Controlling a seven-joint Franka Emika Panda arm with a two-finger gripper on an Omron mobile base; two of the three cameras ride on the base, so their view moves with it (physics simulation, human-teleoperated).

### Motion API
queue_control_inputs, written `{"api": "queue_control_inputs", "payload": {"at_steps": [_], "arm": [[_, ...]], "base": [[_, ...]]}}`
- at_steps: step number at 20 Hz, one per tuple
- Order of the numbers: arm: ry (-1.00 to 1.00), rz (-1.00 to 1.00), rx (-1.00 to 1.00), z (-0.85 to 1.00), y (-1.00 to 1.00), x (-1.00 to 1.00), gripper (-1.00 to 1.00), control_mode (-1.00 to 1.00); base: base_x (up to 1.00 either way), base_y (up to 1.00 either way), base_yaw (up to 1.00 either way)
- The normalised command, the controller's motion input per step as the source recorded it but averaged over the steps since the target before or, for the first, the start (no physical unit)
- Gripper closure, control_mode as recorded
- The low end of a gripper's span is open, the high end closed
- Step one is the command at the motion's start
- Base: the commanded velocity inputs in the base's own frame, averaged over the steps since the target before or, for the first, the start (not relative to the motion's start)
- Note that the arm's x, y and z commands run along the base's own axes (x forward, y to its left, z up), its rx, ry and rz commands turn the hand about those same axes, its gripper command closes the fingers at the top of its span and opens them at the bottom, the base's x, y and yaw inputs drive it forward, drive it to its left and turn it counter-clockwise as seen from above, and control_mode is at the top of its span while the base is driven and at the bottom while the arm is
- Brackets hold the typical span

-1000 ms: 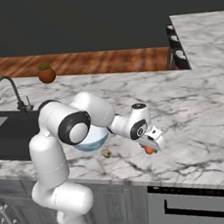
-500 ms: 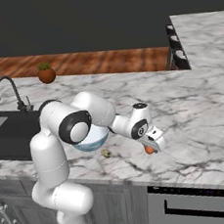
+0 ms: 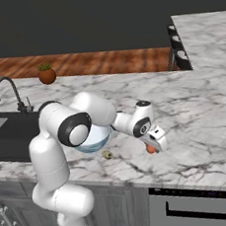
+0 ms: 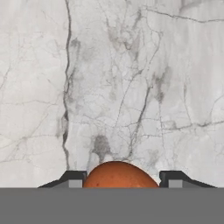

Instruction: Gather the eggs and milk located in the vicinity of the sink area and place them right next to the bowl.

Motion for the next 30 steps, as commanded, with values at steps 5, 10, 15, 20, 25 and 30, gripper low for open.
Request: {"api": "queue_control_inputs", "payload": {"at_steps": [5,10,15,20,25,30], "arm": [[0.0,-0.07,0.02,0.11,0.1,0.0,1.0,-1.0],[-0.03,-0.14,0.05,0.0,0.36,0.0,1.0,-1.0],[-0.08,-0.22,0.04,0.0,0.51,0.0,1.0,-1.0],[-0.01,-0.21,0.09,0.0,0.3,0.04,1.0,-1.0],[0.0,-0.17,0.19,0.0,0.0,0.13,1.0,-1.0],[0.0,-0.17,0.18,0.0,0.0,0.19,1.0,-1.0]], "base": [[0.0,0.0,0.0],[0.0,0.0,0.0],[0.0,0.0,0.0],[0.0,0.0,0.0],[0.0,0.0,0.0],[0.0,0.0,0.0]]}}
